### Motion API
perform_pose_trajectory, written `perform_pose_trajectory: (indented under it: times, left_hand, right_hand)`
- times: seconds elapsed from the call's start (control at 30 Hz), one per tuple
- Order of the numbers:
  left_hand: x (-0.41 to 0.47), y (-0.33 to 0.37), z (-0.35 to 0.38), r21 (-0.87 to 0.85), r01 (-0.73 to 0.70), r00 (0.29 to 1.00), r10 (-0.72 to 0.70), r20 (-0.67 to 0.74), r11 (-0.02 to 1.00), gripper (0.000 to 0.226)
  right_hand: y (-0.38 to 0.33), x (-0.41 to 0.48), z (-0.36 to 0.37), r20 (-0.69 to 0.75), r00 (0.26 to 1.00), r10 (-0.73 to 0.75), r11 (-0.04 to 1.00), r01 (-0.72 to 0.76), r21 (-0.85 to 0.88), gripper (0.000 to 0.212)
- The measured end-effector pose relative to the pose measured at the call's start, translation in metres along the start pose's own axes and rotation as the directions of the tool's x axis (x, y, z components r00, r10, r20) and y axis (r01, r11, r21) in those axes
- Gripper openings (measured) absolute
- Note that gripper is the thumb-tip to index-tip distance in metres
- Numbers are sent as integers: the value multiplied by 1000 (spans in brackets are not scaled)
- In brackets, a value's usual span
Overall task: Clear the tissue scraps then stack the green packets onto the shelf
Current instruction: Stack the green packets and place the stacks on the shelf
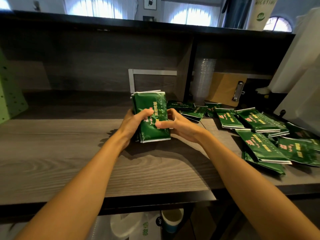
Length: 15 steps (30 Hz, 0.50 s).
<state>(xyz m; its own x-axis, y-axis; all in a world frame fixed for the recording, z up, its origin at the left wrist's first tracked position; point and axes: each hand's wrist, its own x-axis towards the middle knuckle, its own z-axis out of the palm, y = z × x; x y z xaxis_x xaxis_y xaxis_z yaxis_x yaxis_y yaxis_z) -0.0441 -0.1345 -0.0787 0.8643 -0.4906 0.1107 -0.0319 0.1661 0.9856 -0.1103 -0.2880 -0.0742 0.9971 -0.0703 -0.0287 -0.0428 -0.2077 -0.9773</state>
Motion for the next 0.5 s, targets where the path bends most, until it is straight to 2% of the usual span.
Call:
perform_pose_trajectory:
  times: [0.07, 0.1, 0.13, 0.17, 0.2, 0.23, 0.27, 0.3, 0.4, 0.5]
  left_hand:
    - [4, 2, 2, -84, 71, 997, -72, -16, 994, 52]
    - [6, 2, 2, -116, 104, 994, -107, -15, 988, 42]
    - [7, 2, 3, -135, 133, 991, -136, -10, 982, 33]
    - [9, 2, 4, -147, 156, 987, -158, -2, 977, 27]
    - [9, 2, 4, -157, 174, 985, -174, 15, 972, 23]
    - [10, 1, 5, -164, 188, 982, -186, 29, 968, 22]
    - [11, 0, 5, -169, 201, 980, -198, 38, 965, 21]
    - [10, 0, 5, -168, 212, 977, -208, 41, 963, 21]
    - [10, 0, 4, -159, 230, 973, -225, 47, 960, 20]
    - [11, -1, 3, -158, 227, 974, -222, 49, 961, 22]
  right_hand:
    - [-3, 1, -8, -43, 998, -37, 999, 37, -3, 41]
    - [-4, 3, -14, -138, 989, -58, 998, 59, 0, 39]
    - [-3, 8, -22, -294, 952, -88, 995, 68, -78, 35]
    - [0, 13, -30, -462, 875, -143, 963, 14, -270, 30]
    - [4, 17, -38, -560, 804, -200, 856, -135, -499, 30]
    - [9, 21, -43, -573, 787, -227, 699, -278, -659, 35]
    - [16, 24, -46, -555, 808, -198, 572, -364, -735, 43]
    - [23, 25, -46, -536, 835, -120, 504, -414, -758, 52]
    - [33, 30, -44, -503, 864, 31, 471, -457, -755, 66]
    - [28, 28, -42, -485, 874, -31, 469, -416, -779, 58]
